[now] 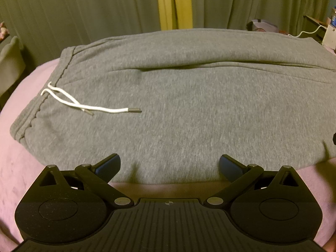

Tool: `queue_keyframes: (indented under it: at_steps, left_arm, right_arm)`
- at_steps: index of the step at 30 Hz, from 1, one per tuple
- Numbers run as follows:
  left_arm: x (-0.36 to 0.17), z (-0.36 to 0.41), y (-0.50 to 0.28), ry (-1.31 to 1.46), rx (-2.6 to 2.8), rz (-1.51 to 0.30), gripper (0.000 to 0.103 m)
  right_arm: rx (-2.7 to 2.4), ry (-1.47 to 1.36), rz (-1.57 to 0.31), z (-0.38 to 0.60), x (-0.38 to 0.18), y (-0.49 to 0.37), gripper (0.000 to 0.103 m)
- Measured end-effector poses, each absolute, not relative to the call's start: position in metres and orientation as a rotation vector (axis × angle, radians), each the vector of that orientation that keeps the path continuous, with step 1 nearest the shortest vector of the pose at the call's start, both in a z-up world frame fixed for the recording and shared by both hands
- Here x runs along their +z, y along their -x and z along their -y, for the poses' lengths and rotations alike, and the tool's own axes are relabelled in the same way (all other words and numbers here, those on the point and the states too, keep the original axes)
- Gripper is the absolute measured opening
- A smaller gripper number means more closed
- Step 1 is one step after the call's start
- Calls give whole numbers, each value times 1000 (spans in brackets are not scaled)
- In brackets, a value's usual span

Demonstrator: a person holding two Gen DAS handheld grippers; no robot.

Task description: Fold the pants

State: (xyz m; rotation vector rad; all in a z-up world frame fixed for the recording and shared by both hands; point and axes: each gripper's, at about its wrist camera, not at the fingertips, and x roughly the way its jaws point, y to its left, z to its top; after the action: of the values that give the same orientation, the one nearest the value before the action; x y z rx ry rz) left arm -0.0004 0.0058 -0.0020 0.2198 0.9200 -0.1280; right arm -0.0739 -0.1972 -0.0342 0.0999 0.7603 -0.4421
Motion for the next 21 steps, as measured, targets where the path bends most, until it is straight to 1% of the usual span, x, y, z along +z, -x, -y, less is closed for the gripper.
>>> queue_keyframes:
  at_steps: [21]
  left_arm:
    - [-2, -7, -1, -216, -130, -930, 103]
  right_arm:
    - [-443, -98, -763, 197, -35, 73, 99]
